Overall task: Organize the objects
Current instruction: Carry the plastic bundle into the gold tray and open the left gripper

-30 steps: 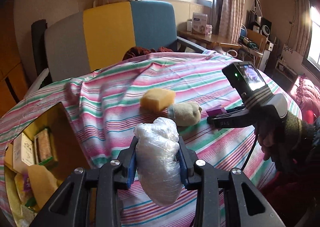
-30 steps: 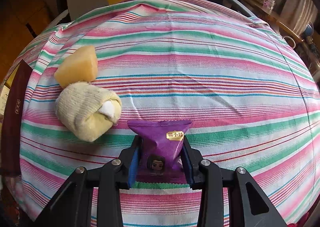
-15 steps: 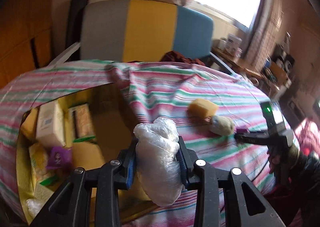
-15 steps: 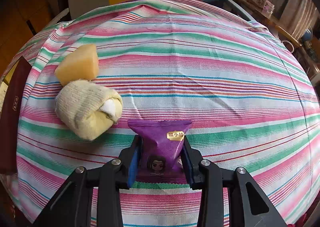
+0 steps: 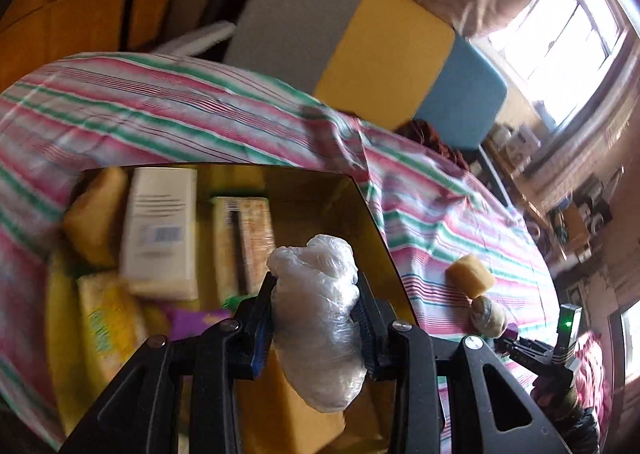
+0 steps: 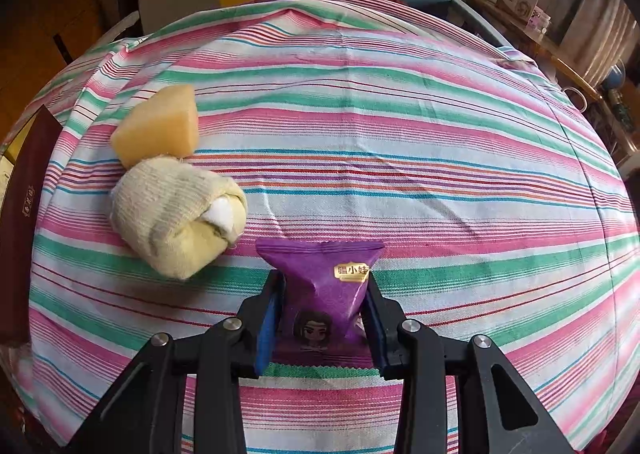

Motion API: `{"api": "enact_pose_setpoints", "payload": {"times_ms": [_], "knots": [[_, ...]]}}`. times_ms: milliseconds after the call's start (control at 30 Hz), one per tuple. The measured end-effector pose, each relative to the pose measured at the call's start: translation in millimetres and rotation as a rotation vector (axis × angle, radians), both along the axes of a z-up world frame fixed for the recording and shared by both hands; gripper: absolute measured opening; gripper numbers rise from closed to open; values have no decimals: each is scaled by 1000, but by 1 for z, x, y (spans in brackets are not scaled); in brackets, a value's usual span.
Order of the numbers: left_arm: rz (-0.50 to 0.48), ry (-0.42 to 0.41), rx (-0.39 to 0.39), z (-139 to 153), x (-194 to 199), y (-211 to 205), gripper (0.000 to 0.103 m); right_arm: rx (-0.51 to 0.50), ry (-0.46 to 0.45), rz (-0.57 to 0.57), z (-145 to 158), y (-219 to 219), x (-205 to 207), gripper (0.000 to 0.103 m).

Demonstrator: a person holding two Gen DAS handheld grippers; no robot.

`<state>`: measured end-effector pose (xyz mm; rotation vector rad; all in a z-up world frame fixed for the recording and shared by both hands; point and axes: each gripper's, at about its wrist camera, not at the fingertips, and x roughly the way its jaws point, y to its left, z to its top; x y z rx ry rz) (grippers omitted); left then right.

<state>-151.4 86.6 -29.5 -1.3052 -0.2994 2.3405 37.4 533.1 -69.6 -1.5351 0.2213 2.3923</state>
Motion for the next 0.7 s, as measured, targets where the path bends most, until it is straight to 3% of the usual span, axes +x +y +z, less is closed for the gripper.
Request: {"api": "enact_pose_setpoints", "payload": {"times_ms": [300, 500, 600, 700], "knots": [[-11, -112, -95, -38, -59, 37, 38, 3, -2, 4, 0, 0, -1, 39], [-27, -144, -123, -47, -69, 42, 49, 7, -3, 7, -1, 0, -3, 40], [-36, -123, -110, -39, -60, 39, 50, 7, -3, 9, -1, 0, -3, 40], [-29, -43, -134, -22, -40, 32, 50, 12, -4, 11, -1, 0, -3, 40]]}}
